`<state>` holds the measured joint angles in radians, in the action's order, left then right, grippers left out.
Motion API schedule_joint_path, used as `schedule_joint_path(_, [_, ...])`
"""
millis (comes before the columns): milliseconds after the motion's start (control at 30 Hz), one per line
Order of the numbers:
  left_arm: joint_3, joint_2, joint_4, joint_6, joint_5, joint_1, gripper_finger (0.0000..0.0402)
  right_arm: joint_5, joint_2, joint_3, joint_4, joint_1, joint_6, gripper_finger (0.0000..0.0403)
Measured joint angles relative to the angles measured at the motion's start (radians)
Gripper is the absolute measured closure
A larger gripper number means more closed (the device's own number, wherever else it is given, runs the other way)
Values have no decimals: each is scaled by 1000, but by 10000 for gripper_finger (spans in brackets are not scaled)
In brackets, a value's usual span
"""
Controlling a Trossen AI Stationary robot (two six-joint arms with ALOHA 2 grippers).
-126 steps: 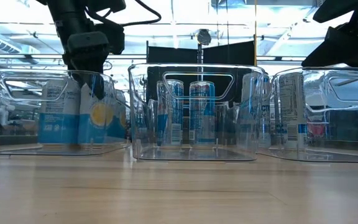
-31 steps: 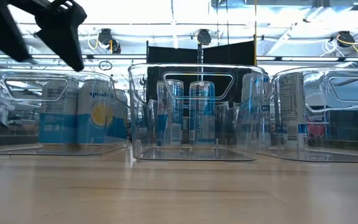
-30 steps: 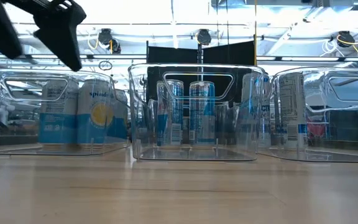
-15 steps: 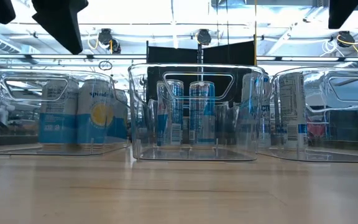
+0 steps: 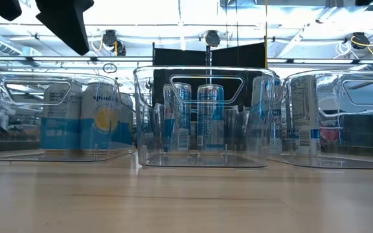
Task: Sort soda cans
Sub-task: Put the top blue soda can into the middle transparent bin
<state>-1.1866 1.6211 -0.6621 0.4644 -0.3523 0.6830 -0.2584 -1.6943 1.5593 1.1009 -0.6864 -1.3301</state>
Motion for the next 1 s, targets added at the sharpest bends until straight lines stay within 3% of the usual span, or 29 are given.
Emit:
schedule_joint_path(367, [0,0,0,0,0,0,12,4,-23,0,-50,-44,-72,67])
schedule_joint_path(700, [0,0,2,0,0,0,12,106,-115,0,-103,-45,-12,67])
schedule_joint_path(1000, [0,0,3,1,0,0,12,107,-119,0,-123,-44,7,67])
